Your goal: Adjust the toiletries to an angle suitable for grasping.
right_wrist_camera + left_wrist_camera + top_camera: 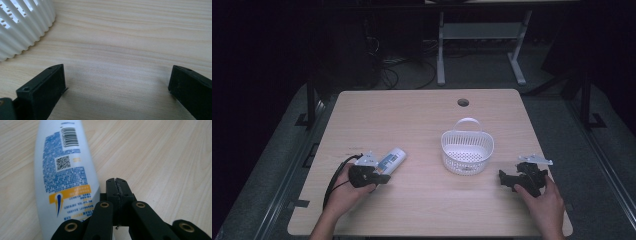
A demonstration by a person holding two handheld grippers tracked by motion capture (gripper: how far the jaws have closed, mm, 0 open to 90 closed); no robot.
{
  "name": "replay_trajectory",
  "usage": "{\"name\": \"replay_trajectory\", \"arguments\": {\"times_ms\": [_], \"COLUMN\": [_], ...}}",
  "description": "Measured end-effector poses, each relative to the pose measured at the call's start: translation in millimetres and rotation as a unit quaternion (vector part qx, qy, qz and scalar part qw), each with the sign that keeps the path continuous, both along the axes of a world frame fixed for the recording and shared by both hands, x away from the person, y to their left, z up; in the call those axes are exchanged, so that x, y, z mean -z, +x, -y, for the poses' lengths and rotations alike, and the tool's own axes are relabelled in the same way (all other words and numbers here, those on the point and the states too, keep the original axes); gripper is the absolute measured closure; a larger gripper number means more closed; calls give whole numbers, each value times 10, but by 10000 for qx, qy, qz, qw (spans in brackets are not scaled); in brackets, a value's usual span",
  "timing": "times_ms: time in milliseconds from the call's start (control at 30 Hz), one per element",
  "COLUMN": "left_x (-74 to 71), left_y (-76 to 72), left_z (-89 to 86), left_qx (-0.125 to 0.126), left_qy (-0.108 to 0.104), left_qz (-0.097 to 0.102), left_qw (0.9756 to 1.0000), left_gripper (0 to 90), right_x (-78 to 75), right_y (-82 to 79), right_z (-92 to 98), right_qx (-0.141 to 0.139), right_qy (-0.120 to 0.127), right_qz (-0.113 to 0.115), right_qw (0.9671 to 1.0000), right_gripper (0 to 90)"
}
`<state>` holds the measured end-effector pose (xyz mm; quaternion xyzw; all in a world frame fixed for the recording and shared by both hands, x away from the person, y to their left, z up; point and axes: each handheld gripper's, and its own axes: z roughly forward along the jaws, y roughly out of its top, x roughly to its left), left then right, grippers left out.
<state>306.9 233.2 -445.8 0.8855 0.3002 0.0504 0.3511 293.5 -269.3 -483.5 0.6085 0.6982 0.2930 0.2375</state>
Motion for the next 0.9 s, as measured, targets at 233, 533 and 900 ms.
{"name": "replay_trajectory", "arguments": {"times_ms": [233, 533, 900], "left_x": [-10, -24, -19], "left_y": [8, 19, 45], "left_z": [-129, -262, -476], "left_qx": [-185, -353, -647], "left_qy": [36, 90, 130], "left_qz": [29, 51, 43], "left_qw": [9998, 9993, 9978], "left_gripper": [900, 900, 900], "right_x": [0, 0, 0], "right_y": [0, 0, 0], "right_z": [0, 0, 0], "right_qx": [1, 0, 0], "right_qy": [0, -1, -1], "right_qz": [-1, 0, 1], "right_qw": [10000, 10000, 10000], "right_gripper": [4, 4, 4]}}
